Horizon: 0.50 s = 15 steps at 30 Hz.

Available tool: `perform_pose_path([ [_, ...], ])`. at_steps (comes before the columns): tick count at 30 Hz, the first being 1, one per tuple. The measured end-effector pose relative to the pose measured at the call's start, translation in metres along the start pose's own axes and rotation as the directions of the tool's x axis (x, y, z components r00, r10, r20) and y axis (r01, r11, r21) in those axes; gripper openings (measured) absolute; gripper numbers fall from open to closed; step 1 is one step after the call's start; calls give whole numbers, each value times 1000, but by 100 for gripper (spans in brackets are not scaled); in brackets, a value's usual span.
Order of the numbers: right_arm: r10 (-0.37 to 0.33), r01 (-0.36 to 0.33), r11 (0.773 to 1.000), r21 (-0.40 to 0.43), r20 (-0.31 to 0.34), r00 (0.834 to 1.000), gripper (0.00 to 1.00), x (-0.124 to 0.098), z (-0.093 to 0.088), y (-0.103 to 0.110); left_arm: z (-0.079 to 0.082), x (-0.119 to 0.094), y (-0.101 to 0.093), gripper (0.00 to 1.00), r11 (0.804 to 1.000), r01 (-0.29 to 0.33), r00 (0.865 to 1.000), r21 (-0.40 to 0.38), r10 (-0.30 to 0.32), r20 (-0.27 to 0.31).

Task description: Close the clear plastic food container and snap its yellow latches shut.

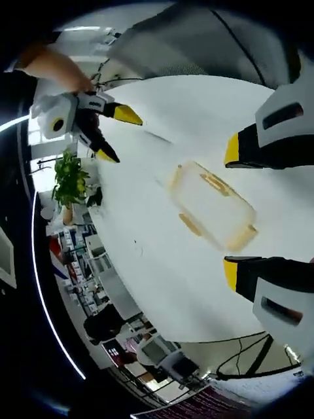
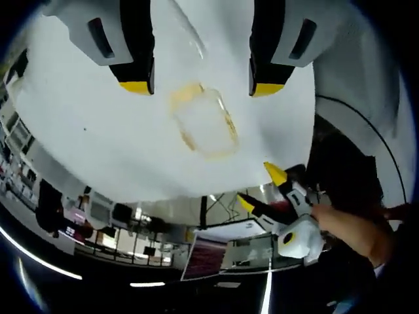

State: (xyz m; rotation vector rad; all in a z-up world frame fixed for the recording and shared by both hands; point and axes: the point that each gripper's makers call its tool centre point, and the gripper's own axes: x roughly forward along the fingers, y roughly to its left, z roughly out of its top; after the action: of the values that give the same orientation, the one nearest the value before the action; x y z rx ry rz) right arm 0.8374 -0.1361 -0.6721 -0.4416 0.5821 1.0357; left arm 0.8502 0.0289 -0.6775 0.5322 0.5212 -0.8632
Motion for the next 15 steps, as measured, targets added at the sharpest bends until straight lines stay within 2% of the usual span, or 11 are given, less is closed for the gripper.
perform_pose_path([
  [2, 34, -35, 999, -38, -20, 999, 56, 8, 2, -1, -5, 6, -2, 48, 998, 62, 998, 23, -62, -29],
  [3, 56, -58, 997, -56, -40, 998, 56, 13, 1, -1, -6, 9, 0, 48, 997, 67, 997, 36, -66, -32],
  [5, 84, -91, 991, -97, -72, 994, 56, 23, -2, -3, -9, 16, 2, 48, 990, 120, 992, 72, -117, -51],
  [8, 114, -125, 986, -114, -97, 989, 56, 35, -3, -6, -14, 24, 5, 48, 979, 172, 983, 107, -165, -76],
  [10, 129, -145, 981, -132, -119, 984, 57, 44, -5, -9, -18, 30, 11, 48, 974, 186, 980, 130, -175, -94],
  [15, 170, -199, 968, -152, -182, 968, 57, 62, -12, -14, -36, 43, 17, 48, 943, 278, 954, 183, -249, -169],
])
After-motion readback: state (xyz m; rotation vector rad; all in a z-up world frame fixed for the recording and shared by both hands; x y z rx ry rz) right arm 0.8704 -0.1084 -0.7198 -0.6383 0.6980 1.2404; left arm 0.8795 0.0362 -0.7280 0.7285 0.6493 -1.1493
